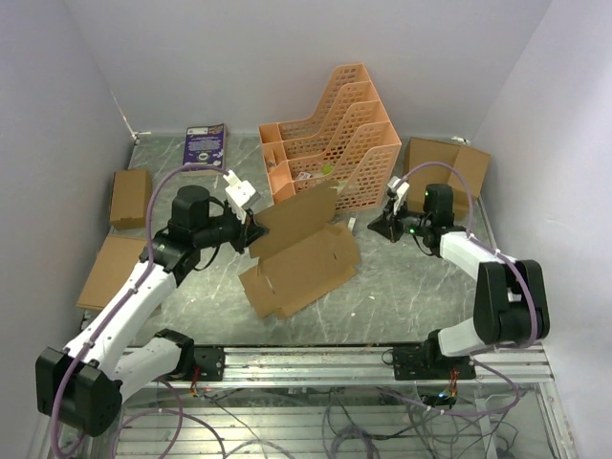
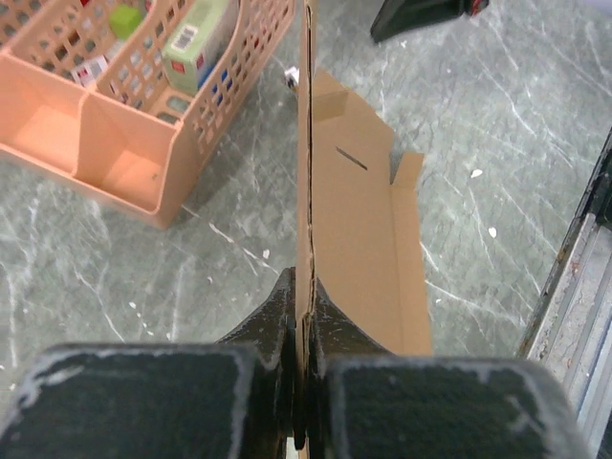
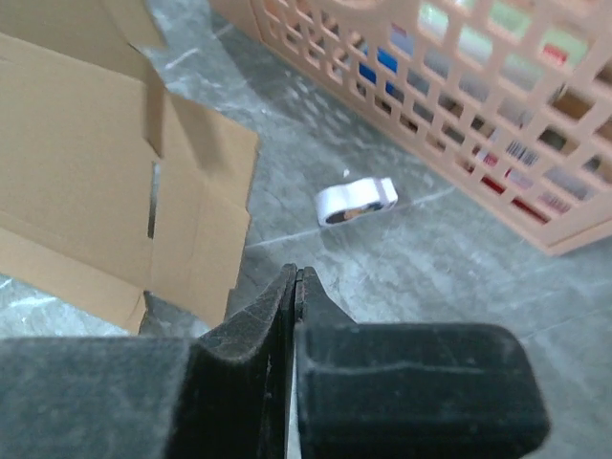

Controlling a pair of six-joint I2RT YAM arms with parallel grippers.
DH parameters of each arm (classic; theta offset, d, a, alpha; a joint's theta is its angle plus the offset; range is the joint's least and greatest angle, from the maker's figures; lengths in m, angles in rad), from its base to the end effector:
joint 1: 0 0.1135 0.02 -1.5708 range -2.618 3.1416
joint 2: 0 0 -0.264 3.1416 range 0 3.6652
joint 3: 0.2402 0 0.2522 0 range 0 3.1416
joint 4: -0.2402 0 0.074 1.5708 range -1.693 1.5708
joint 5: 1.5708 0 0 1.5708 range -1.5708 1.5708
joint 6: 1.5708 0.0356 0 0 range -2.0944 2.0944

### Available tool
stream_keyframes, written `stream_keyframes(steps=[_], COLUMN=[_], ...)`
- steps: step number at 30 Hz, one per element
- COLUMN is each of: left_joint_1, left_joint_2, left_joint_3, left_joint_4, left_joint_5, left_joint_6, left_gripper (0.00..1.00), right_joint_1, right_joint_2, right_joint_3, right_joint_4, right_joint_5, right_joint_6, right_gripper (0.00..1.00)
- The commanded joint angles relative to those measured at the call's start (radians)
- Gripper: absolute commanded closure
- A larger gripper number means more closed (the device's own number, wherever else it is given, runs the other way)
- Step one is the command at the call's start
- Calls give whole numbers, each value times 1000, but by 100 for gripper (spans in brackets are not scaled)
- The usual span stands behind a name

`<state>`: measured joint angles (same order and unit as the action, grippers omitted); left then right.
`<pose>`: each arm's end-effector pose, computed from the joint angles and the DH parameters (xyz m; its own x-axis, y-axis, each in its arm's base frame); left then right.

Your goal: Fold the paper box

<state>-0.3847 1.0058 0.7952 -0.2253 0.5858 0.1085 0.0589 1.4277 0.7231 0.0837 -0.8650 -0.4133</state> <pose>0.2009 -0.1026 0.3002 -0.3049 0.2208 -0.9264 0.8151 0.5637 -0.1339 0.2847 0.0439 0.2054 -0.2683 -0.2768 -0.9227 -0.8341 0.5459 0.0788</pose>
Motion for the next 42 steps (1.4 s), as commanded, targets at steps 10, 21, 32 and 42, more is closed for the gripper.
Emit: stream_keyframes(steps=[10,21,32,42], left_joint_1=[-13,-86,-91,-86], left_joint_2=[-141,-113,-38,46], left_joint_3=[70,6,113,102], left_joint_4=[68,29,-15,-90], left_joint_5=[48,22,-47,-137], left_joint_6=[206,198,154,190], left_gripper=[93,93,93,93], right_joint_1=[2,36,52,73], right_joint_2=[71,139,142,236], right_joint_3=[-8,-4,2,68], right_joint_4=[198,284,287,421], right_joint_5=[83,142,151,138], right_joint_6=[277,293,281,253], right_gripper=[100,94,95,94])
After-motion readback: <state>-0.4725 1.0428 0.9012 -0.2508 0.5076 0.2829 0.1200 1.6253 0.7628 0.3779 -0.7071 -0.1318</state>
